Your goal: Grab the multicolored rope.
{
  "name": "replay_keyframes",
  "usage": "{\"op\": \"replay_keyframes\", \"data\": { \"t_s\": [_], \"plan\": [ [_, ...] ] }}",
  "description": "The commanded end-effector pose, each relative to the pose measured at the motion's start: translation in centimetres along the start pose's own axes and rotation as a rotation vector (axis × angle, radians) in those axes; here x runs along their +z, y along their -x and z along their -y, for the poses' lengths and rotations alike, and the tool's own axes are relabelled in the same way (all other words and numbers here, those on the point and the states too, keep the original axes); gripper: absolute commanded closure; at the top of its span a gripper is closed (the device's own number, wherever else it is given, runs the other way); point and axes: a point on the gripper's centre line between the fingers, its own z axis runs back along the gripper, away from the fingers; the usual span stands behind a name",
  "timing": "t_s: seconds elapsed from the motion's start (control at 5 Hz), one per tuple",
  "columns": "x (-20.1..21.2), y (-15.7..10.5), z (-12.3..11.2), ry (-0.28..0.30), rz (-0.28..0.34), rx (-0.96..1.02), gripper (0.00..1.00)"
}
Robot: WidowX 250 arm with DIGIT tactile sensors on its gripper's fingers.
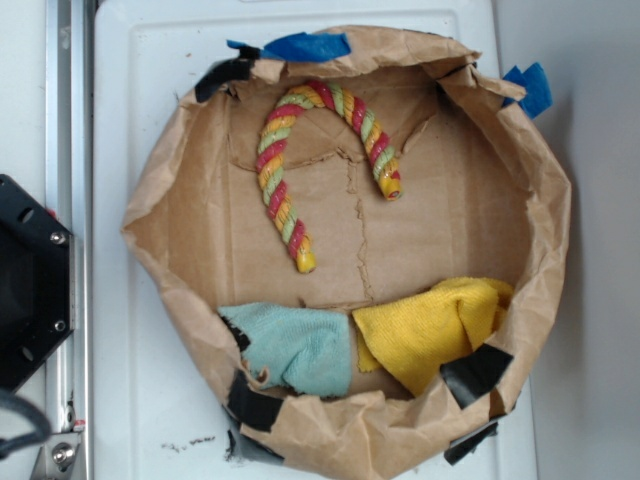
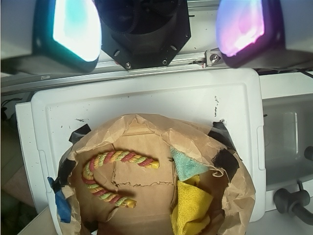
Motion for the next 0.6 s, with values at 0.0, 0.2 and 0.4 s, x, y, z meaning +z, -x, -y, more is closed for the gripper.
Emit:
{"op": "replay_keyframes", "data": {
  "t_s": [0.0,0.2,0.4],
  "plan": [
    [0.0,0.0,0.0,0.0,0.0,0.0,0.0],
    [-0.2,-3.9,-0.2,-0.001,0.025,0.08,0.0],
    [-1.5,-7.9,-0.7,0.016,0.011,0.272,0.0]
  ]
}}
